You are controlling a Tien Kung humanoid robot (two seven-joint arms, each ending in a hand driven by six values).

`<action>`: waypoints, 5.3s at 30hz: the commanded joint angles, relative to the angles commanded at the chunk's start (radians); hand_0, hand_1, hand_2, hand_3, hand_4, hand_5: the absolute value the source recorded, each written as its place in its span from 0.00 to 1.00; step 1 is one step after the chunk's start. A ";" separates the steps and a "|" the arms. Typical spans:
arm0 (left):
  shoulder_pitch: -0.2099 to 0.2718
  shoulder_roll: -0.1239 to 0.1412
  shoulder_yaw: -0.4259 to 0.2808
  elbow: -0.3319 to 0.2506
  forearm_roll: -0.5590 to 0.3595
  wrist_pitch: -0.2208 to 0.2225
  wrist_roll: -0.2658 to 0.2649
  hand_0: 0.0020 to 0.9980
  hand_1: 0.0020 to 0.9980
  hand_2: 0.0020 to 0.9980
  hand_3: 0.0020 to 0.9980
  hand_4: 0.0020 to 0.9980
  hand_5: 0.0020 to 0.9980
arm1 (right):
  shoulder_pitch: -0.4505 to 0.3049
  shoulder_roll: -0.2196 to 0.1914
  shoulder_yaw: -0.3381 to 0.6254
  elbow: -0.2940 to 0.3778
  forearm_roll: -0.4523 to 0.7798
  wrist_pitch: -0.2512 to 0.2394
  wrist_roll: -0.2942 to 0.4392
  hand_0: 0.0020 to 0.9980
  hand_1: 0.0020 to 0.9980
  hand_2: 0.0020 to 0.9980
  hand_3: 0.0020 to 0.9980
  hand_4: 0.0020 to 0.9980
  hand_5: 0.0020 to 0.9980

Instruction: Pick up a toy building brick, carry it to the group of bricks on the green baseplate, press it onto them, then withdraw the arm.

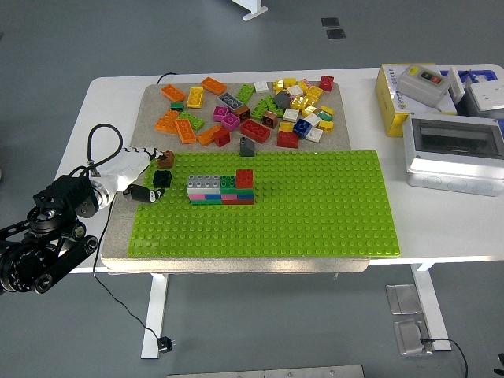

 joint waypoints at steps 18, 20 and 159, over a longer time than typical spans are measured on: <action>0.001 -0.001 0.025 0.018 -0.022 -0.004 -0.005 1.00 1.00 1.00 0.82 0.75 0.33 | 0.001 -0.001 -0.011 0.000 0.009 0.001 0.002 0.70 0.67 0.67 0.67 0.38 0.81; 0.001 -0.001 0.025 0.020 -0.024 -0.005 -0.005 1.00 1.00 1.00 0.82 0.75 0.33 | 0.001 -0.001 -0.012 0.000 0.009 0.001 0.002 0.70 0.67 0.67 0.67 0.38 0.81; 0.117 -0.180 -0.287 -0.358 0.063 -0.231 0.281 1.00 0.99 0.99 0.51 0.62 0.20 | -0.006 -0.001 -0.029 0.000 0.045 -0.001 0.039 0.70 0.67 0.66 0.67 0.36 0.82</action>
